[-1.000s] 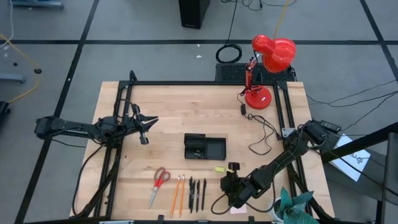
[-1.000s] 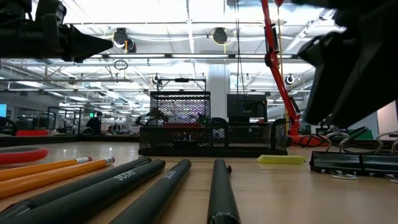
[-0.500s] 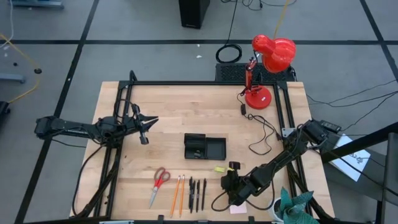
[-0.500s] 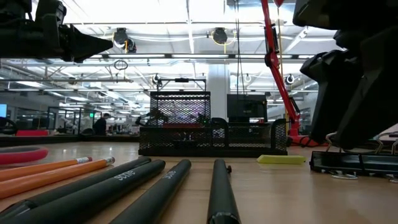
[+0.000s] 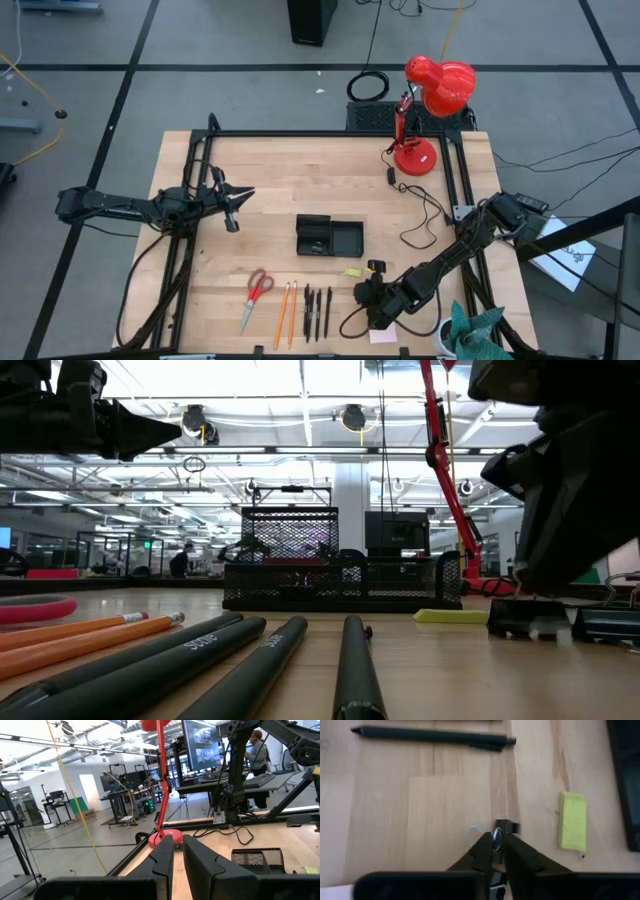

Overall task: Pick and place office supplies into organizer
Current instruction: Put the black binder clip into the black desk organizer

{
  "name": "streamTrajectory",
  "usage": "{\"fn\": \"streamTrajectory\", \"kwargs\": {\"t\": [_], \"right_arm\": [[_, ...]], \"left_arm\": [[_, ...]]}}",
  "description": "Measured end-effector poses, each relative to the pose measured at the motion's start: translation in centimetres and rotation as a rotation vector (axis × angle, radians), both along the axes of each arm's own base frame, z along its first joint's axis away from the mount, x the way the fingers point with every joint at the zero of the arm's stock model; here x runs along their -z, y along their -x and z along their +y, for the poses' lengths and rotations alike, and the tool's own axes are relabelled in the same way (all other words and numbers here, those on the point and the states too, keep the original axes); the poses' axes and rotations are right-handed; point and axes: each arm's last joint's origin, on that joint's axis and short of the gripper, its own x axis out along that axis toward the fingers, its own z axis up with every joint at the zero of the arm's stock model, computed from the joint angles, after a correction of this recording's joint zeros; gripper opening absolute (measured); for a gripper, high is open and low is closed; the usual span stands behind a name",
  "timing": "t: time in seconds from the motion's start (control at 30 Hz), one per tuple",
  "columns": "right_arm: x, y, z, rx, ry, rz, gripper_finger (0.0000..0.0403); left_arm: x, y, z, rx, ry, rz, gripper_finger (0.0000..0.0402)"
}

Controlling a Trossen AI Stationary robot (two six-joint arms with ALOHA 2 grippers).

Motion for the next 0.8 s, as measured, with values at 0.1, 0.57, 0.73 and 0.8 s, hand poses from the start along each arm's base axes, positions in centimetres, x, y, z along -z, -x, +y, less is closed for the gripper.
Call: {"fn": "streamTrajectory", "kwargs": {"t": [0.1, 0.57, 0.73, 0.8], "right_arm": [[0.0, 0.0, 0.0, -0.011, 0.001, 0.002, 0.0005], [-1.8, -1.0, 0.0, -0.040, 0.059, -0.085, 0.0002], [-3.0, -1.8, 0.1, -0.054, 0.154, -0.158, 0.0001], [-3.5, -2.3, -0.1, -0.043, 0.196, -0.195, 0.0001]], "left_arm": [[0.0, 0.0, 0.0, 0.000, 0.000, 0.000, 0.0049], [0.0, 0.0, 0.0, 0.000, 0.000, 0.000, 0.0049], [0.0, 0.0, 0.0, 0.000, 0.000, 0.000, 0.0049], [0.0, 0.0, 0.0, 0.000, 0.000, -0.001, 0.0049]]}}
